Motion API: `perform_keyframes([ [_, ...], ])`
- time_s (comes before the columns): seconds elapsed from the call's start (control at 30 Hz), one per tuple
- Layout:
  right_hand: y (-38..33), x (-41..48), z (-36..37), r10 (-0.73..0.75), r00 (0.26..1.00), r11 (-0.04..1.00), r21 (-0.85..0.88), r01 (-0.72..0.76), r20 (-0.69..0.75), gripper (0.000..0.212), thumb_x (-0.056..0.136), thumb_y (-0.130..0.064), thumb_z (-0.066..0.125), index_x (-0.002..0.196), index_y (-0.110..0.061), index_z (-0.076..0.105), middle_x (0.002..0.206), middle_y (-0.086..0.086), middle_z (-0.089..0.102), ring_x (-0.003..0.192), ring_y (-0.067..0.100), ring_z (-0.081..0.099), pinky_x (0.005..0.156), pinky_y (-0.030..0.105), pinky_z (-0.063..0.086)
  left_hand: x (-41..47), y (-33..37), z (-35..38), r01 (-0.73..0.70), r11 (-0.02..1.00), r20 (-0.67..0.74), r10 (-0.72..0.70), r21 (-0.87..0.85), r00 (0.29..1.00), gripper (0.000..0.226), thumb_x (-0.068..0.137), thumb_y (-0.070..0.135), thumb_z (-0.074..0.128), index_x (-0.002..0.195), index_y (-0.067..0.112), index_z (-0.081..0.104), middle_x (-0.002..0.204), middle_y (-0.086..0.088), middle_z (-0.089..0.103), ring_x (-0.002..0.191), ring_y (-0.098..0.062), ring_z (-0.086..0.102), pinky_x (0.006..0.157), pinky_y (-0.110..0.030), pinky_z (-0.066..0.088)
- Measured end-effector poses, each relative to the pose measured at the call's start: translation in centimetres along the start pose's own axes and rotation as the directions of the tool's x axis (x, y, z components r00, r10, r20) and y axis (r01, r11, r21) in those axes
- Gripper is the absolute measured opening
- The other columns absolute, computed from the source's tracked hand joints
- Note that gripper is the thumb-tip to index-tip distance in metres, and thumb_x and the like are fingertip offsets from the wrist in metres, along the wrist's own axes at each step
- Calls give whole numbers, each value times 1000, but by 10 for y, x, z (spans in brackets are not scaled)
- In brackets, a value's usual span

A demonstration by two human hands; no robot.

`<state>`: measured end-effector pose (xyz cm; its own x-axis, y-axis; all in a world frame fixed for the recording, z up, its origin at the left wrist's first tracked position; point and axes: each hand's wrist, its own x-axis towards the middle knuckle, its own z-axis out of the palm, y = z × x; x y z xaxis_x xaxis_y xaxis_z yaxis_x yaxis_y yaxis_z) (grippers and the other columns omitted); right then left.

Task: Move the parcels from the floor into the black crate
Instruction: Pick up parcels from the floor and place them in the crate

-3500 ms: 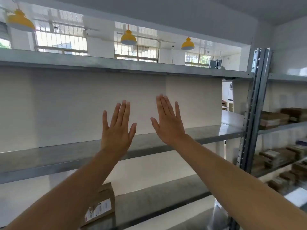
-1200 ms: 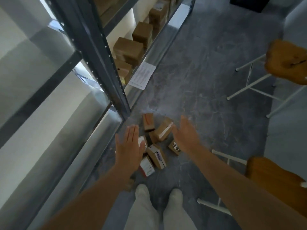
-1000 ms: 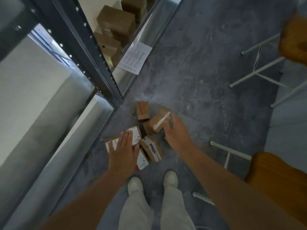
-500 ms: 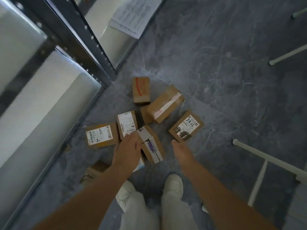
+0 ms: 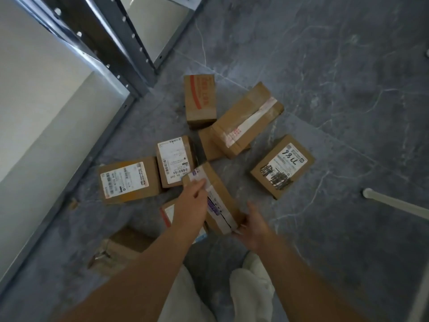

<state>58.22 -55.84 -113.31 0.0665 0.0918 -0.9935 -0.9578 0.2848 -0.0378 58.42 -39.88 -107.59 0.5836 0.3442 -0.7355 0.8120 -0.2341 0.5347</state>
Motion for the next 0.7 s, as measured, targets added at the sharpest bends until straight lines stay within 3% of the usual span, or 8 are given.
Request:
perform_keyframes([
  [0.1,10,-29,8,-50,995,999,-16,48,-88,41,102,-28,50,135,-2,48,105,13,63,96,27,63,90,43,53,-23,1,-21,50,991,-6,-51,-122,999,39,105,25,36,139,31,54,139,8,53,92,6,55,82,-10,42],
  [0.2,20,-74,24,-60,995,998,-37,57,-85,33,101,-22,54,127,-3,49,98,12,62,87,26,64,65,37,55,-55,16,-55,29,990,-27,-33,-141,999,39,106,26,32,138,33,52,123,3,64,88,-2,63,70,-18,47],
  [0.27,20,-112,40,-66,997,998,-26,65,-46,33,100,-23,56,126,-5,49,100,12,62,90,26,64,67,38,56,-78,34,-83,-8,996,-73,1,-91,997,38,106,27,29,137,34,51,106,8,65,84,-1,61,61,-10,43],
  [0.37,5,-179,73,-118,993,989,-84,119,22,28,98,-25,58,121,-12,47,104,7,61,98,26,62,89,43,54,-120,72,-136,-44,993,-157,27,-105,987,33,106,31,31,131,34,53,99,9,63,80,2,57,57,-9,38],
  [0.47,-27,-260,116,-231,969,951,-189,244,88,29,97,-25,60,123,-17,53,112,4,64,102,23,63,73,37,55,-166,119,-195,-89,966,-255,26,-241,967,23,104,37,40,115,26,57,89,5,63,77,-6,61,57,-17,39],
  [0.57,-60,-352,155,-328,928,890,-271,366,174,31,96,-22,62,126,-18,58,121,6,66,108,26,64,80,40,56,-222,176,-253,-145,941,-398,12,-306,918,24,101,42,48,92,20,53,77,7,58,59,5,61,43,-10,41],
  [0.63,-69,-417,178,-357,907,855,-312,414,223,32,97,-20,60,129,-15,57,123,8,65,112,28,62,85,42,55,-269,210,-290,-181,917,-467,-7,-357,884,26,98,43,53,89,19,51,77,5,60,51,10,59,39,-5,38],
  [0.7,-73,-485,199,-400,864,790,-364,494,305,31,98,-21,59,128,-14,56,120,10,65,110,30,62,78,40,56,-318,239,-325,-230,888,-508,-4,-398,861,28,96,45,57,94,18,51,82,2,64,57,1,63,44,-9,42],
])
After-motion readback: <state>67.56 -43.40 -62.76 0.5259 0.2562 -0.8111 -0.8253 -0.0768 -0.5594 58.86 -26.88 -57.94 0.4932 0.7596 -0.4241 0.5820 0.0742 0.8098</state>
